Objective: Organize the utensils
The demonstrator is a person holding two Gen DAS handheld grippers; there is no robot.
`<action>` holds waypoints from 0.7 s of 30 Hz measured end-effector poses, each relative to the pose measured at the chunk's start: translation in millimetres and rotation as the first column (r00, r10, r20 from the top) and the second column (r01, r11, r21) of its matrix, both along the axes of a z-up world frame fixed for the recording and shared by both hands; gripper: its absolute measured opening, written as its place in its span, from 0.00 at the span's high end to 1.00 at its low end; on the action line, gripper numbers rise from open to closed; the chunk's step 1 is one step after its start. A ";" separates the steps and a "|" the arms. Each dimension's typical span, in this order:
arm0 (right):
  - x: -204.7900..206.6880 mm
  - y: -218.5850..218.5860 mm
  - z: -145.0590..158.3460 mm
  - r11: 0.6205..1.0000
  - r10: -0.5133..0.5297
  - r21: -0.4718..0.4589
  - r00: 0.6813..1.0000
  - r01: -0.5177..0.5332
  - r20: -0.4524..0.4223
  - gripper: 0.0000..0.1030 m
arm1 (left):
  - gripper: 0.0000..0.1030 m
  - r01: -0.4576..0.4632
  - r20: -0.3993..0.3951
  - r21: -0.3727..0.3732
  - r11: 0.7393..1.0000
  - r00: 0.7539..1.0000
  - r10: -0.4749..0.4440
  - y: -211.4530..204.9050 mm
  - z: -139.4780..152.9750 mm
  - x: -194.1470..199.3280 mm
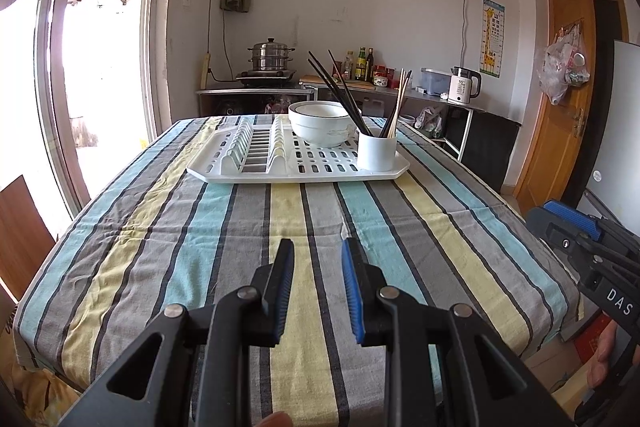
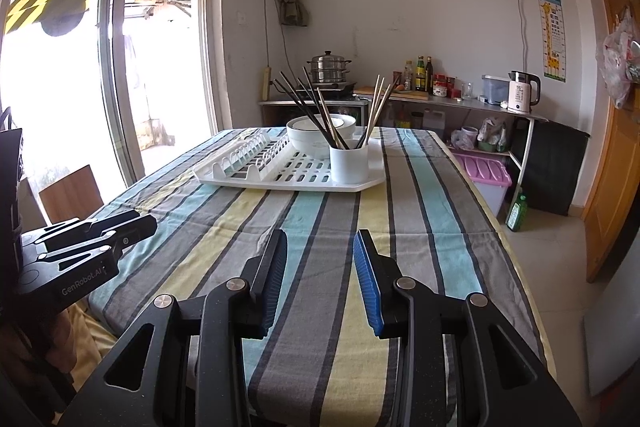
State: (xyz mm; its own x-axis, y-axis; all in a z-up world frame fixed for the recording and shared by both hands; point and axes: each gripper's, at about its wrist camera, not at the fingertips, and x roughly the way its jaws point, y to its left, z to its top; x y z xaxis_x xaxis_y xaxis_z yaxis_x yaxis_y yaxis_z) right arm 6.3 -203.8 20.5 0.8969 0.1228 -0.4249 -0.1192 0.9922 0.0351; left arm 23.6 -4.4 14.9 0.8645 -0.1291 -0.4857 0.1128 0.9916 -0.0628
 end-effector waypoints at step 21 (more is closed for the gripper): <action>-0.3 2.6 0.8 1.000 0.003 -0.007 1.000 -0.003 0.006 0.65 | 0.75 -0.003 -0.006 0.006 1.000 1.000 0.003 -0.5 -0.7 0.1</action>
State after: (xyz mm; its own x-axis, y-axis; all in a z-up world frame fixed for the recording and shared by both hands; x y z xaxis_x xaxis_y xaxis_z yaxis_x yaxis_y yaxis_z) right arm 6.1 -201.2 21.3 0.8992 0.1223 -0.4201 -0.1223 0.9921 0.0271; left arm 23.7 -4.8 14.2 0.8621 -0.1236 -0.4914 0.1094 0.9923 -0.0576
